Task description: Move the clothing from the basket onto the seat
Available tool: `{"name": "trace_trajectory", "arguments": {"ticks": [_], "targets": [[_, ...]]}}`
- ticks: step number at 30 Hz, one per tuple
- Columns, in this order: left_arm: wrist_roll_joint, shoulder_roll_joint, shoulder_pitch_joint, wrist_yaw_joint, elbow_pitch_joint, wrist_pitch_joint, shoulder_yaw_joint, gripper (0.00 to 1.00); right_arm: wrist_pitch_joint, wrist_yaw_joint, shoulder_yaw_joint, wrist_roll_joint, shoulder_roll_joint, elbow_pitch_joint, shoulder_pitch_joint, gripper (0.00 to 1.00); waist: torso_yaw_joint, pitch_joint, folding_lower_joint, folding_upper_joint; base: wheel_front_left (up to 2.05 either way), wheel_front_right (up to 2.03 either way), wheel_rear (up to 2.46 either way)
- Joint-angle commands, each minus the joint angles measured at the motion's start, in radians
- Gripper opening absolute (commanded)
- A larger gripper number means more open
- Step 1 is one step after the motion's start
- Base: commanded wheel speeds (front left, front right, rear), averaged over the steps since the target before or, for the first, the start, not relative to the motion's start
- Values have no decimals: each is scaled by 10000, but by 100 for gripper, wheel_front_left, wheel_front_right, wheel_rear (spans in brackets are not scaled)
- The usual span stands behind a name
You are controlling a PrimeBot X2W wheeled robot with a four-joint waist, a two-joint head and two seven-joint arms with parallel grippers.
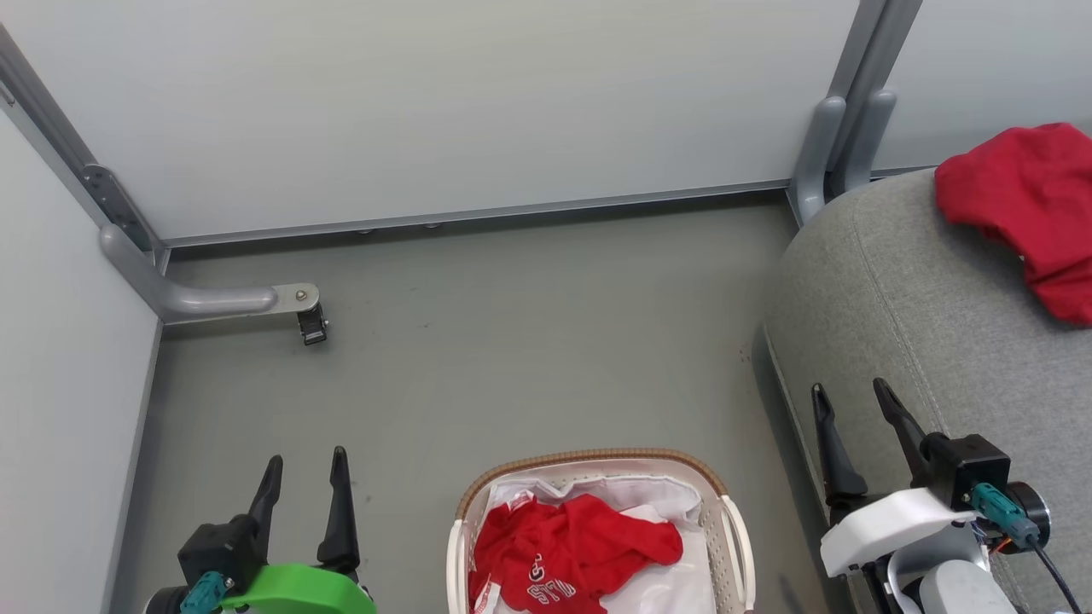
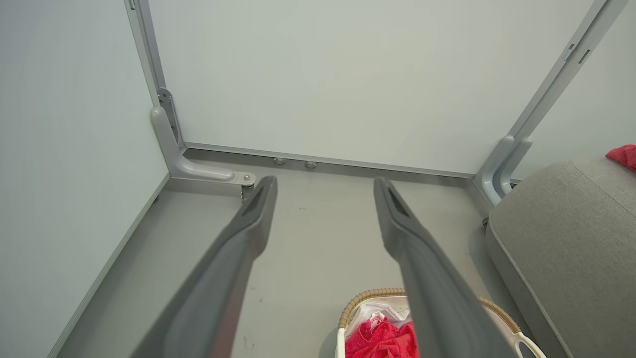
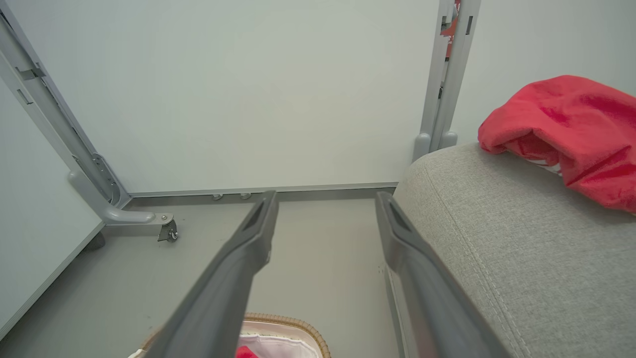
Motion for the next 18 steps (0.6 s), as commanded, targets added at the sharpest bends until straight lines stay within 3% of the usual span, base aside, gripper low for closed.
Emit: {"name": "trace_trajectory", "arguments": {"ticks": [1,18], "targets": [[20,-14,191,-78,73,2,5,100,-25,-14,60,140,-32,4,155,100,-37,-54,1,0,0,0,0],[157,-47,84,-224,227,2,153,100,-26,-14,37,10,-32,278,-15,100,-78,-170,1,0,0,0,0]]}}
